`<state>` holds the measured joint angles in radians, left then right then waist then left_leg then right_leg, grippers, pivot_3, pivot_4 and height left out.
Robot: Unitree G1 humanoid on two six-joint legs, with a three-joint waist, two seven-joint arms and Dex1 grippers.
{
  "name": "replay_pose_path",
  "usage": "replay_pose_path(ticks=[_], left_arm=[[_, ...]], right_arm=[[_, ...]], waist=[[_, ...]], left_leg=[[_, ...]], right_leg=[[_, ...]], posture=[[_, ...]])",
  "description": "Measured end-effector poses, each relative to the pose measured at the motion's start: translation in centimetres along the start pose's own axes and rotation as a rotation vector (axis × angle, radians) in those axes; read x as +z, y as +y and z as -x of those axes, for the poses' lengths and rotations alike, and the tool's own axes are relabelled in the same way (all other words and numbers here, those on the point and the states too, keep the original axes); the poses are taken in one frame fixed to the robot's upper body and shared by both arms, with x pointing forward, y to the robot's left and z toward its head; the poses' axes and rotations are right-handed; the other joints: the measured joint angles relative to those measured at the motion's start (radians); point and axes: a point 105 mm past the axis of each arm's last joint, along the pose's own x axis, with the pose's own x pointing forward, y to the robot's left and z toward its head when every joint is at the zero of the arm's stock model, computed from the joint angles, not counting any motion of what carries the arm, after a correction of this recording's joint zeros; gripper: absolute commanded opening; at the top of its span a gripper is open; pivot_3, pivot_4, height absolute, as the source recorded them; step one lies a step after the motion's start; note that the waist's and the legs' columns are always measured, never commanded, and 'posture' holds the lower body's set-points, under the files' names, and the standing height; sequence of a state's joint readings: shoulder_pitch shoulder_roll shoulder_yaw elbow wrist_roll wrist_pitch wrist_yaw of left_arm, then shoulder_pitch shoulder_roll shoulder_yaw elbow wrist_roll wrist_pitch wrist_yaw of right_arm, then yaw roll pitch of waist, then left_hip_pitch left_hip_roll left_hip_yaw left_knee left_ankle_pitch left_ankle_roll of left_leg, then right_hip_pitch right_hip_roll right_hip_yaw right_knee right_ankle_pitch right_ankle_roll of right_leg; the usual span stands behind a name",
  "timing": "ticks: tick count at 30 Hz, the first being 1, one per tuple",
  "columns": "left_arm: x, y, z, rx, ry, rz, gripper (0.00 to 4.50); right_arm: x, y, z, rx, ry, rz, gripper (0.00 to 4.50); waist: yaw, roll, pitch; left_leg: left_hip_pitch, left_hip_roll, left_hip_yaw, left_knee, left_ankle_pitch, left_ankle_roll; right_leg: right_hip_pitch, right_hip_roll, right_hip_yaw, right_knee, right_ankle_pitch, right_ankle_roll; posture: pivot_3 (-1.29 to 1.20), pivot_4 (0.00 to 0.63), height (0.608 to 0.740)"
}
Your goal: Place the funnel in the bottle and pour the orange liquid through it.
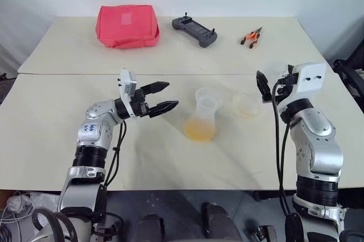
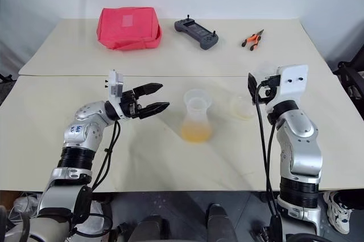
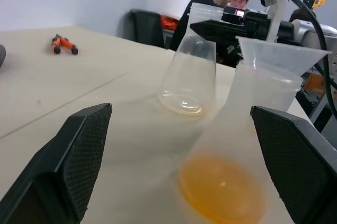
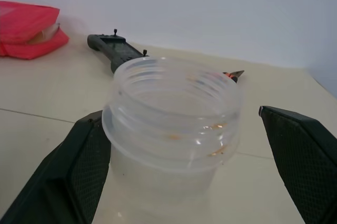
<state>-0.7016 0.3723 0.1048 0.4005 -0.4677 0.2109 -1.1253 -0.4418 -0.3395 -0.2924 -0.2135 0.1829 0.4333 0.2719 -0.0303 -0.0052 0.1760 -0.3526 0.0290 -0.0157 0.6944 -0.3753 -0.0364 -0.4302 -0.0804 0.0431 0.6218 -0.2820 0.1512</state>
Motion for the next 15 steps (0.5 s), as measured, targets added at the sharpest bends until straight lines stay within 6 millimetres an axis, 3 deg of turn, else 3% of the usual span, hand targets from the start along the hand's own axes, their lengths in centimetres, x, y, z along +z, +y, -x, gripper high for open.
replay_pose_path(ticks=[8, 15], left_arm=[[-0.4, -0.6, 0.4, -0.023, 0.005, 0.017, 4.5], [-0.4, -0.7, 0.4, -0.031, 0.005, 0.009, 4.5]], right_arm=[[0.8, 0.1, 0.0, 0.03, -0.029, -0.032, 4.48], [4.2, 1.4, 0.0, 0.16, -0.13, -0.056, 4.48]], waist=[[0.0, 0.0, 0.0], [0.001, 0.0, 0.0]], left_leg=[[0.0, 0.0, 0.0, 0.0, 0.0, 0.0], [0.0, 0.0, 0.0, 0.0, 0.0, 0.0]], right_leg=[[0.0, 0.0, 0.0, 0.0, 0.0, 0.0], [0.0, 0.0, 0.0, 0.0, 0.0, 0.0]], posture=[[0.0, 0.15, 0.74], [0.0, 0.15, 0.74]])
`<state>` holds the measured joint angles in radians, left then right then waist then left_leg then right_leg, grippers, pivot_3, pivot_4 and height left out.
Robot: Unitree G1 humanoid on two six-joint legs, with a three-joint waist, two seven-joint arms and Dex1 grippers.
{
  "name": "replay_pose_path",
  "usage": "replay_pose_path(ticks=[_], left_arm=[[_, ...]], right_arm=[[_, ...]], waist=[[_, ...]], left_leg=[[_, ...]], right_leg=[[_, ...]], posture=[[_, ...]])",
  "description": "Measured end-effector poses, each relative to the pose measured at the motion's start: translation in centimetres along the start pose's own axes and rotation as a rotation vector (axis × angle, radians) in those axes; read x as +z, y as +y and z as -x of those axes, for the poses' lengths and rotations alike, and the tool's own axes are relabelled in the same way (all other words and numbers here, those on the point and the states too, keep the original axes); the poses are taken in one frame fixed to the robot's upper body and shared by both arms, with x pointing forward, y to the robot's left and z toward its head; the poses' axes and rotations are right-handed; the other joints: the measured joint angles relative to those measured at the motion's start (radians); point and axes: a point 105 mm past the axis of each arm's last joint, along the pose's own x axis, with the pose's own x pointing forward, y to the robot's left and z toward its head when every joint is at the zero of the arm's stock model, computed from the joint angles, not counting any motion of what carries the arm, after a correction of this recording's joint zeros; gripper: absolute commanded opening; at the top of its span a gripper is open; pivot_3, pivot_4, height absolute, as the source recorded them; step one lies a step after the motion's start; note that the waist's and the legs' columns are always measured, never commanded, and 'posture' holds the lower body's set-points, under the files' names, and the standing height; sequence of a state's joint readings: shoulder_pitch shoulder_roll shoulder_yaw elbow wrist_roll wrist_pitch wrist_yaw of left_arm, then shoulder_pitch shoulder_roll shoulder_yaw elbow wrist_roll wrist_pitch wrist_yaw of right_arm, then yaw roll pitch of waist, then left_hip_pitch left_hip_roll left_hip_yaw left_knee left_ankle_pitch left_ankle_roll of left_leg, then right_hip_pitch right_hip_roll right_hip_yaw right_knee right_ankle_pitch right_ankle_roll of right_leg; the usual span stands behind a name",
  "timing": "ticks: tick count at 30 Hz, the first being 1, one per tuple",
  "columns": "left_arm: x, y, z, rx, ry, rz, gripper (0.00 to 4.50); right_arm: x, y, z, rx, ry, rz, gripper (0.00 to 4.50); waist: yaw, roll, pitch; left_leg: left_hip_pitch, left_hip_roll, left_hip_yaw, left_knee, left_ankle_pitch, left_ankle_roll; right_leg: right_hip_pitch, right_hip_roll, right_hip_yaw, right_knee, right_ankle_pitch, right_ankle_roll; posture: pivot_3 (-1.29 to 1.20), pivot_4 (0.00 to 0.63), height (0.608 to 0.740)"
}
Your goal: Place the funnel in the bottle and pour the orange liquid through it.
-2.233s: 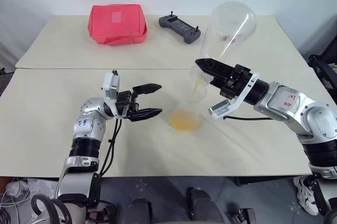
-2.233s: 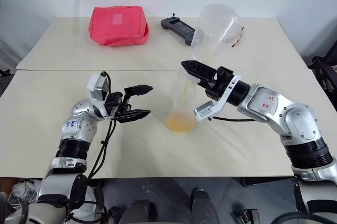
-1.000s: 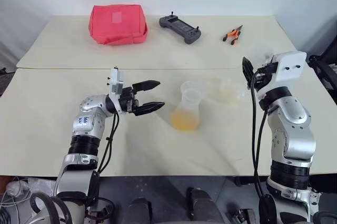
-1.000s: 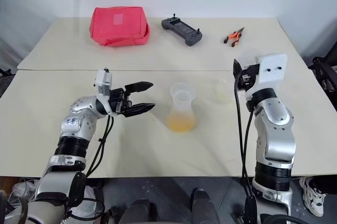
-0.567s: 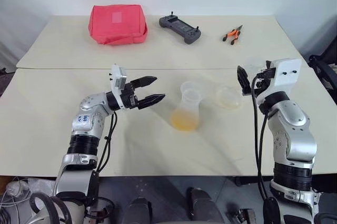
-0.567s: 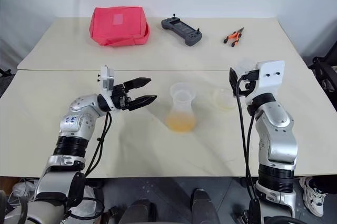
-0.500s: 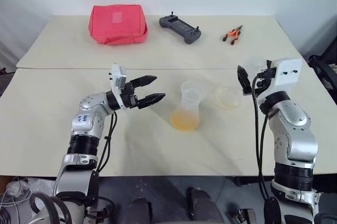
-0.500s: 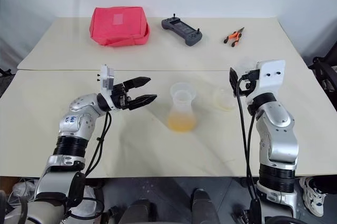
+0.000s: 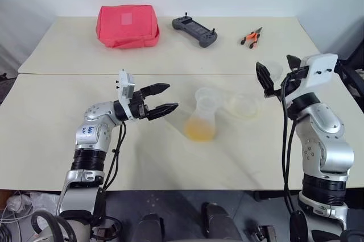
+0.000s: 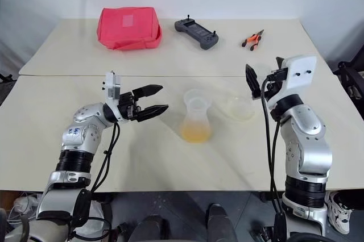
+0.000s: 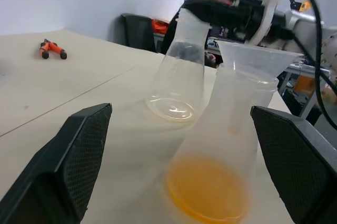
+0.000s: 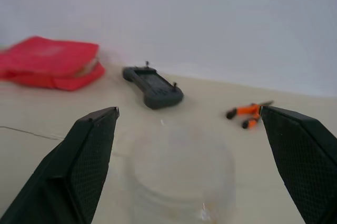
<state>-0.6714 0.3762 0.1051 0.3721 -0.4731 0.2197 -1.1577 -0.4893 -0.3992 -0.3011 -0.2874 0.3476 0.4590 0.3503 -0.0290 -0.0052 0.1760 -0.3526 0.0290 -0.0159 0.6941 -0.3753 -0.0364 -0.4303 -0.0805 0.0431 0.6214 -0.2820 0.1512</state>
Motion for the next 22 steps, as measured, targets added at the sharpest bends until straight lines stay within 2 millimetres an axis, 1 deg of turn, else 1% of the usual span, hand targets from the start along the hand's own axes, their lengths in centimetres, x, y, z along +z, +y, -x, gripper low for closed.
replay_pose_path(ticks=[3, 5, 6, 7, 10, 13, 15, 18, 20, 22], left_arm=[[0.1, -0.2, 0.0, -0.022, -0.002, -0.011, 4.5], [0.0, -0.3, 0.2, -0.036, 0.014, -0.018, 4.5], [0.0, -0.3, 0.4, -0.041, 0.023, -0.024, 4.5], [0.1, -0.4, 0.6, -0.053, 0.032, -0.031, 4.5], [-0.3, -0.5, 2.1, -0.08, 0.092, -0.046, 4.5], [-1.3, -0.9, 3.6, -0.132, 0.187, -0.064, 4.5], [-1.6, -1.0, 4.2, -0.145, 0.209, -0.057, 4.5], [-2.1, -1.3, 5.3, -0.147, 0.236, -0.042, 4.5], [-2.4, -1.4, 6.0, -0.13, 0.249, -0.028, 4.5], [-2.7, -1.7, 6.4, -0.125, 0.259, -0.022, 4.5]], right_arm=[[2.6, 0.8, 0.0, 0.105, -0.06, 0.042, 4.48], [3.7, 1.3, 0.7, 0.19, -0.062, 0.092, 4.48], [3.8, 1.4, 1.3, 0.226, -0.052, 0.109, 4.48], [3.6, 1.6, 2.3, 0.281, -0.025, 0.123, 4.48], [1.8, 1.8, 5.9, 0.42, 0.109, 0.121, 4.48], [-0.1, 1.4, 9.4, 0.498, 0.259, 0.133, 4.48], [-0.5, 1.7, 11.1, 0.55, 0.309, 0.118, 4.48], [-2.0, 2.3, 14.2, 0.628, 0.424, 0.1, 4.48], [-3.1, 2.4, 15.6, 0.65, 0.482, 0.087, 4.48], [-3.4, 2.4, 16.0, 0.654, 0.488, 0.096, 4.48]], waist=[[0.001, 0.0, 0.0], [0.004, 0.0, 0.0], [0.005, 0.0, 0.0], [0.008, 0.0, 0.0], [0.013, 0.0, 0.0], [0.02, 0.0, 0.0], [0.022, 0.0, 0.0], [0.028, 0.0, 0.0], [0.028, 0.0, 0.0], [0.027, 0.0, 0.0]], left_leg=[[0.0, 0.0, 0.0, -0.001, 0.0, 0.0], [0.0, 0.0, 0.0, -0.001, 0.0, 0.0], [0.0, 0.0, -0.001, -0.002, 0.0, 0.0], [-0.001, 0.0, -0.001, -0.002, 0.0, 0.001], [-0.001, 0.0, 0.0, -0.004, -0.001, 0.002], [0.0, 0.0, 0.001, -0.004, -0.001, 0.002], [0.0, 0.0, 0.001, -0.004, -0.001, 0.002], [0.001, 0.0, 0.001, -0.004, -0.001, 0.002], [0.001, 0.0, 0.002, -0.004, -0.001, 0.002], [0.001, 0.0, 0.002, -0.003, -0.001, 0.002]], right_leg=[[0.0, 0.0, 0.0, -0.001, 0.0, 0.0], [0.0, 0.0, 0.0, -0.002, 0.0, 0.0], [0.0, 0.0, 0.0, -0.002, 0.0, 0.0], [0.001, 0.0, -0.001, -0.003, 0.0, 0.0], [0.001, 0.0, -0.001, -0.006, 0.0, 0.0], [0.001, 0.0, 0.0, -0.007, 0.0, 0.0], [0.001, 0.0, 0.0, -0.007, 0.0, 0.0], [0.002, 0.0, 0.0, -0.007, 0.0, 0.0], [0.002, 0.0, 0.0, -0.007, 0.0, 0.0], [0.002, 0.0, 0.001, -0.007, 0.0, 0.001]], posture=[[0.0, 0.15, 0.74], [0.0, 0.15, 0.74], [0.0, 0.15, 0.74], [0.0, 0.15, 0.74], [0.0, 0.15, 0.74], [0.0, 0.15, 0.74], [0.0, 0.15, 0.74], [0.0, 0.15, 0.74], [0.0, 0.15, 0.74], [0.0, 0.15, 0.74]])
